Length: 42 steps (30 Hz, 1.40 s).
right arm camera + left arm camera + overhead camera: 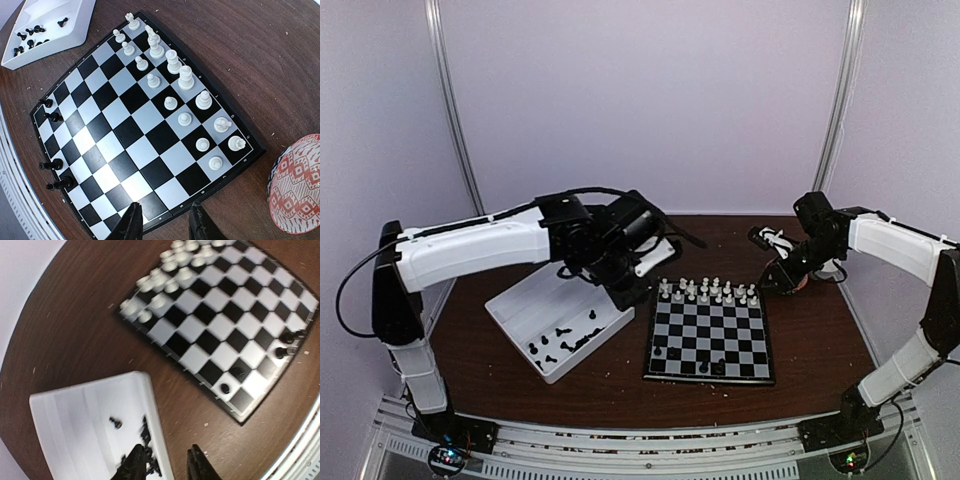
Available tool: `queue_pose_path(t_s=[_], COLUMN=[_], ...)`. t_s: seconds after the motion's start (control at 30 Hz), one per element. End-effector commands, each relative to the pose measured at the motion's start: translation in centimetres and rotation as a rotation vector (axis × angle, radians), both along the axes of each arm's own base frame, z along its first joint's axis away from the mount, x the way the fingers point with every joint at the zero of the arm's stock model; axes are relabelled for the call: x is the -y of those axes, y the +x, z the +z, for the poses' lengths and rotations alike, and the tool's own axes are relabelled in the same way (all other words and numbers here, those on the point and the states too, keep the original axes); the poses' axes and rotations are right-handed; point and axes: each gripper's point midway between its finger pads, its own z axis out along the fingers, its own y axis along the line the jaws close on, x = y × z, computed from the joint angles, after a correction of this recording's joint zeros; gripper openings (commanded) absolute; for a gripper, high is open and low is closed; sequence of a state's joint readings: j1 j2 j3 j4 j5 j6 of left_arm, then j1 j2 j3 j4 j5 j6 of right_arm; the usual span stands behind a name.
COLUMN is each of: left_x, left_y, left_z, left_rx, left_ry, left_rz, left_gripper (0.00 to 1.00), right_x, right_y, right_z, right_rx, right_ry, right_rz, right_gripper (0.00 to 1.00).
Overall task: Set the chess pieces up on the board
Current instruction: Pick up the rook from the storage box.
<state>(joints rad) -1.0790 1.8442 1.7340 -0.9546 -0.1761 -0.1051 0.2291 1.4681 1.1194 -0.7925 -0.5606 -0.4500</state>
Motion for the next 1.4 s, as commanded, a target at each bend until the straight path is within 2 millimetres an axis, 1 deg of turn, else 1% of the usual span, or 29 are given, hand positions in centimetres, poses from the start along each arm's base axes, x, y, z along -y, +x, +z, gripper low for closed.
queue_pose_path(t_s=[0.0, 0.07, 0.1, 0.2, 0.27, 0.33, 0.43, 0.5, 0.63, 0.97, 1.07, 1.2, 1.37], left_x=[-9.8, -12.2, -13.4, -16.0, -17.4, -18.2, -18.9, -18.9, -19.0, -21.9, -22.2, -22.8, -23.4], left_y=[3.0, 2.4, 1.8, 1.3, 1.0, 0.4, -0.3, -0.7, -1.2, -2.4, -2.8, -3.3, -3.3], left_z=[-4.1, -5.7, -6.9, -8.5, -9.5, -10.3, -11.3, -11.8, -12.4, -11.9, -12.1, -13.0, -13.4], left_rx=[-0.048, -0.092, -0.119, -0.149, -0.160, -0.181, -0.210, -0.235, -0.265, -0.251, -0.258, -0.271, -0.265], left_ry=[0.055, 0.054, 0.075, 0.143, 0.191, 0.215, 0.232, 0.233, 0.245, 0.313, 0.316, 0.351, 0.373], left_rz=[0.429, 0.483, 0.495, 0.536, 0.566, 0.590, 0.614, 0.609, 0.617, 0.742, 0.750, 0.757, 0.775], left_gripper=[0.27, 0.27, 0.27, 0.27, 0.26, 0.24, 0.23, 0.20, 0.19, 0.21, 0.21, 0.23, 0.25], right_x=[-0.1, -0.2, -0.2, -0.3, -0.3, -0.3, -0.3, -0.2, -0.3, -0.4, -0.5, -0.5, -0.6], right_y=[0.0, 0.0, 0.0, 0.0, 0.0, 0.0, -0.1, 0.0, -0.1, -0.2, -0.2, -0.2, -0.3], right_z=[-0.3, -0.4, -0.4, -0.6, -0.7, -0.7, -0.7, -0.7, -0.7, -0.7, -0.8, -0.7, -0.7], right_rx=[-0.013, -0.018, -0.020, -0.029, -0.031, -0.034, -0.034, -0.032, -0.035, -0.041, -0.043, -0.046, -0.045], right_ry=[0.007, 0.010, 0.010, 0.011, 0.011, 0.011, 0.011, 0.011, 0.015, 0.020, 0.024, 0.026, 0.028], right_rz=[0.015, 0.016, 0.016, 0.019, 0.019, 0.018, 0.019, 0.018, 0.019, 0.024, 0.025, 0.026, 0.027], right_gripper=[0.33, 0.33, 0.33, 0.33, 0.33, 0.33, 0.33, 0.33, 0.33, 0.33, 0.33, 0.33, 0.33])
